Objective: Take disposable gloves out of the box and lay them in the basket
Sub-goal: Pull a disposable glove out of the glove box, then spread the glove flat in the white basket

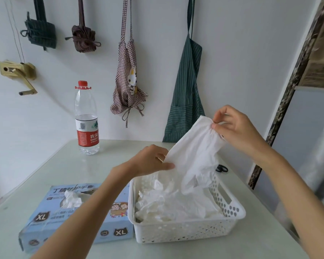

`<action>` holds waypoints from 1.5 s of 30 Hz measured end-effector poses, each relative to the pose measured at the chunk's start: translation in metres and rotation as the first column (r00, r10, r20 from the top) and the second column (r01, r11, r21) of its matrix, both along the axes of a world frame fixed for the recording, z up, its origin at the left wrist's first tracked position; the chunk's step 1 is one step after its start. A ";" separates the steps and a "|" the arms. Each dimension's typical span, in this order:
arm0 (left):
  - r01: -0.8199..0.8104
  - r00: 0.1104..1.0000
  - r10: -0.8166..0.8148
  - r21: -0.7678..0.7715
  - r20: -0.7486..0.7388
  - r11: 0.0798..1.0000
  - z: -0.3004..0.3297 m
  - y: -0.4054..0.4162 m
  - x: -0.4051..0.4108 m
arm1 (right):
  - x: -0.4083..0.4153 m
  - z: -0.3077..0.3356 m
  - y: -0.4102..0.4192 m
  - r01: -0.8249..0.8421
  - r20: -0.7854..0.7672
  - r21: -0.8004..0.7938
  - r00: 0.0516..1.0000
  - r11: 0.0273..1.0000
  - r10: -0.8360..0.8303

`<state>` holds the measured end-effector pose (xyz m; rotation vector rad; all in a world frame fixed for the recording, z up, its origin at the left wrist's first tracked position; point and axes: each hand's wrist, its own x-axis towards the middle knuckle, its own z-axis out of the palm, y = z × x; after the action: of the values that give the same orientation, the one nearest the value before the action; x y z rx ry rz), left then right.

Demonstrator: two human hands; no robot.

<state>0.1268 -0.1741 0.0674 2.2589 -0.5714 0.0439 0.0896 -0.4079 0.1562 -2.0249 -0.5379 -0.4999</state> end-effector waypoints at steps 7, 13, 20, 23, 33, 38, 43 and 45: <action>0.033 0.999 -0.034 -0.198 0.001 0.980 0.025 0.033 -0.036 | -0.002 -0.022 -0.009 0.122 -0.024 -0.025 0.992 0.992 -0.123; -0.044 0.987 0.063 -0.131 0.149 0.990 0.052 0.052 -0.066 | -0.026 -0.027 -0.003 0.030 -0.037 0.028 0.999 0.999 -0.029; -0.188 0.959 0.172 0.048 0.225 0.981 0.057 0.044 -0.051 | -0.029 -0.052 -0.010 -0.013 -0.330 0.186 0.941 0.982 0.075; -0.248 0.962 0.195 0.307 0.193 0.919 0.024 0.023 -0.019 | -0.008 -0.096 -0.017 0.070 -0.531 0.008 0.846 0.997 -0.055; -0.364 0.861 0.103 0.462 0.498 0.809 -0.045 -0.021 0.009 | 0.022 -0.143 -0.018 0.058 -0.388 -0.645 0.834 0.762 -0.392; -0.004 0.990 -0.075 0.547 0.122 0.837 -0.050 -0.038 -0.016 | 0.024 -0.145 -0.014 0.025 -0.344 -0.752 0.838 0.659 -0.424; 0.183 0.981 -0.044 0.821 -0.189 0.540 -0.070 -0.015 -0.020 | 0.017 -0.140 -0.013 -0.009 -0.324 -0.854 0.790 0.520 -0.520; 0.187 0.980 -0.036 0.846 -0.196 0.500 -0.075 -0.012 -0.022 | 0.017 -0.143 -0.007 -0.053 -0.338 -0.873 0.784 0.485 -0.521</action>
<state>0.1052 -0.1860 -0.0073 3.1556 -0.7652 -0.6316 0.1063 -0.4153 0.0131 -3.0866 -0.0549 0.3653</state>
